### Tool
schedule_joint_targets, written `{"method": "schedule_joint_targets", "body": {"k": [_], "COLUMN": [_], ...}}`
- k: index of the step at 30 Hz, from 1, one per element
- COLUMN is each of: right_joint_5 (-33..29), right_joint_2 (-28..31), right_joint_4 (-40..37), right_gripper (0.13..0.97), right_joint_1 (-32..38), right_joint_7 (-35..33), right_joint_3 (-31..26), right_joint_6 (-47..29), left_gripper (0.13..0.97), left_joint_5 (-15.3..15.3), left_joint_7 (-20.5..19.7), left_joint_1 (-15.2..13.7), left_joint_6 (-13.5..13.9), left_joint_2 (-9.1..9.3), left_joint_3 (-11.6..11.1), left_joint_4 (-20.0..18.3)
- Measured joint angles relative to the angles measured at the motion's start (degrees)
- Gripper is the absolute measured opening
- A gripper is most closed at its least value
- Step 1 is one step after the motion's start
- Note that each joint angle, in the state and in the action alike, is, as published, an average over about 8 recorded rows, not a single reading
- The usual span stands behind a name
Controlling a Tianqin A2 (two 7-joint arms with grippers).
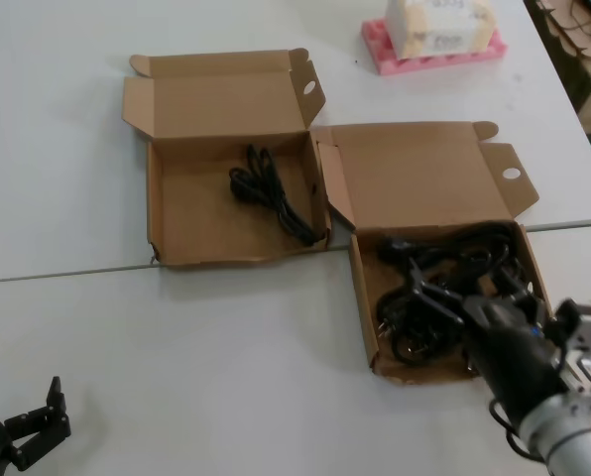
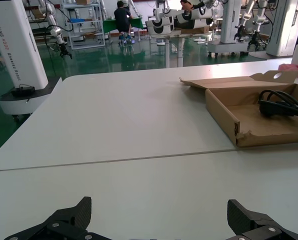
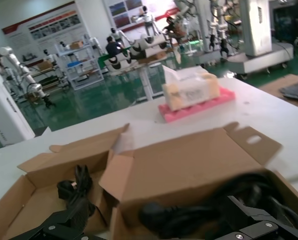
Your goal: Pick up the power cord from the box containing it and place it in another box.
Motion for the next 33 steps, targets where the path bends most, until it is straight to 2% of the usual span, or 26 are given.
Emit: {"method": "schedule_joint_targets", "body": {"k": [12, 33], "right_joint_5": [2.21, 2.33], "right_joint_2": [-1.99, -2.1], "right_joint_4": [3.29, 3.46], "right_gripper": [0.966, 0.966], "right_joint_1": [-8.21, -8.64], "right_joint_7": [0.0, 0.0], "right_joint_3": [7.39, 7.77], "right_joint_6": [-3.26, -3.43], "left_gripper": [0.966, 0.966], "left_joint_5": [-0.01, -0.01], "left_joint_7": [0.02, 0.02], "left_joint_1": [0.0, 0.0], "left_joint_6": [0.0, 0.0], "left_joint_2": [0.0, 0.0], "left_joint_3": [0.0, 0.0], "left_joint_4": [0.0, 0.0]}}
